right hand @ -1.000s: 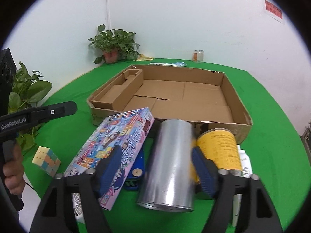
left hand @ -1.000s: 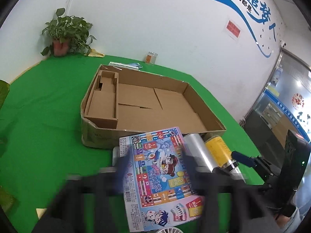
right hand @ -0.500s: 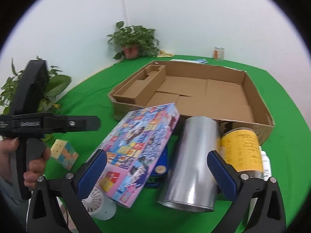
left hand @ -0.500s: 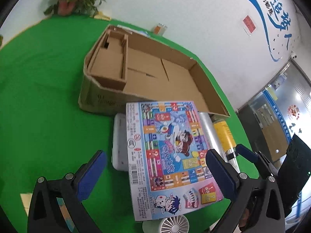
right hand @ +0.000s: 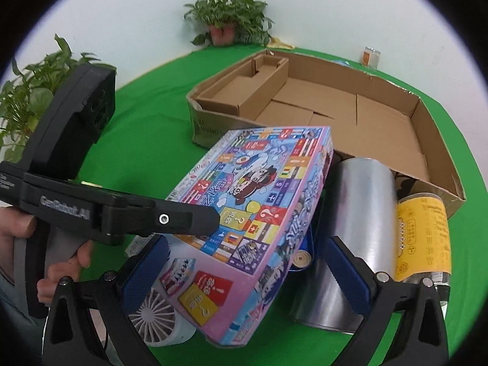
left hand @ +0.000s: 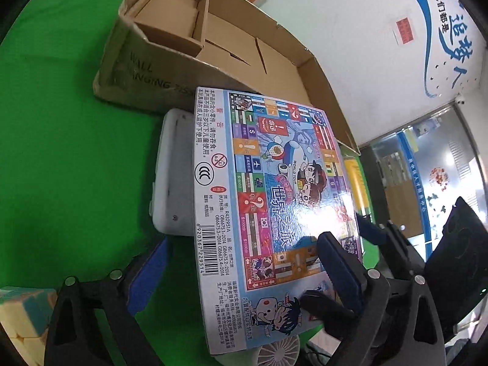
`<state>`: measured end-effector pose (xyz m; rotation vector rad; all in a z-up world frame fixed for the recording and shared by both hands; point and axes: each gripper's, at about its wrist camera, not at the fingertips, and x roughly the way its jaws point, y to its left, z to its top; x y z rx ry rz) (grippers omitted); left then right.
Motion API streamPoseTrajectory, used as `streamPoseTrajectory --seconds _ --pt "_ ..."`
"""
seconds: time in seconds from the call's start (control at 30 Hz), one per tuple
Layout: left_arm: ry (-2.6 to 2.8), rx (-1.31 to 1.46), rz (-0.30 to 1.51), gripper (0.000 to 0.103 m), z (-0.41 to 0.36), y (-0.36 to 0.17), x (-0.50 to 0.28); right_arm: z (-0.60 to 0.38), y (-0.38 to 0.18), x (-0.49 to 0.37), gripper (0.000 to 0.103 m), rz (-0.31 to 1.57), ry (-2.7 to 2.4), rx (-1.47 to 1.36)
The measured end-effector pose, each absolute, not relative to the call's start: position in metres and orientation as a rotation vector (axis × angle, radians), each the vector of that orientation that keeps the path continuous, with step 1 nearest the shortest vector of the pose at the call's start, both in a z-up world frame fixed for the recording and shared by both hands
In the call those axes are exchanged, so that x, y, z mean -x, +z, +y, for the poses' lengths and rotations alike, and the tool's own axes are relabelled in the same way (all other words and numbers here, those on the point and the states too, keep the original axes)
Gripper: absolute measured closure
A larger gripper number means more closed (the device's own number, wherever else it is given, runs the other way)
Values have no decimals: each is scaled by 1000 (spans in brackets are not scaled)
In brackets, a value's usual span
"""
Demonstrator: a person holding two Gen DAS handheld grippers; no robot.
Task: Organize rigid objects
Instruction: 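Grasp the board-game box with the right gripper and lift it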
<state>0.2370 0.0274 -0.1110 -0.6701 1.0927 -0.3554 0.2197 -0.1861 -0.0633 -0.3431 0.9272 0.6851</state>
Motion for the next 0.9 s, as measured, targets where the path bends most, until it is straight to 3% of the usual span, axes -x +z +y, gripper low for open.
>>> streamPoseTrajectory --seconds 0.27,0.4,0.67,0.9 --pt "-416 668 1089 16 24 -113 -242 -171 -77 -213 2 970 668 380" --pt "-394 654 1049 28 29 -103 -230 -173 -75 -212 2 951 653 374" --pt "-339 567 984 28 24 -84 -218 -170 -65 -202 3 879 640 419" --pt "-273 471 892 29 20 -46 -212 -171 -41 -201 12 778 630 394"
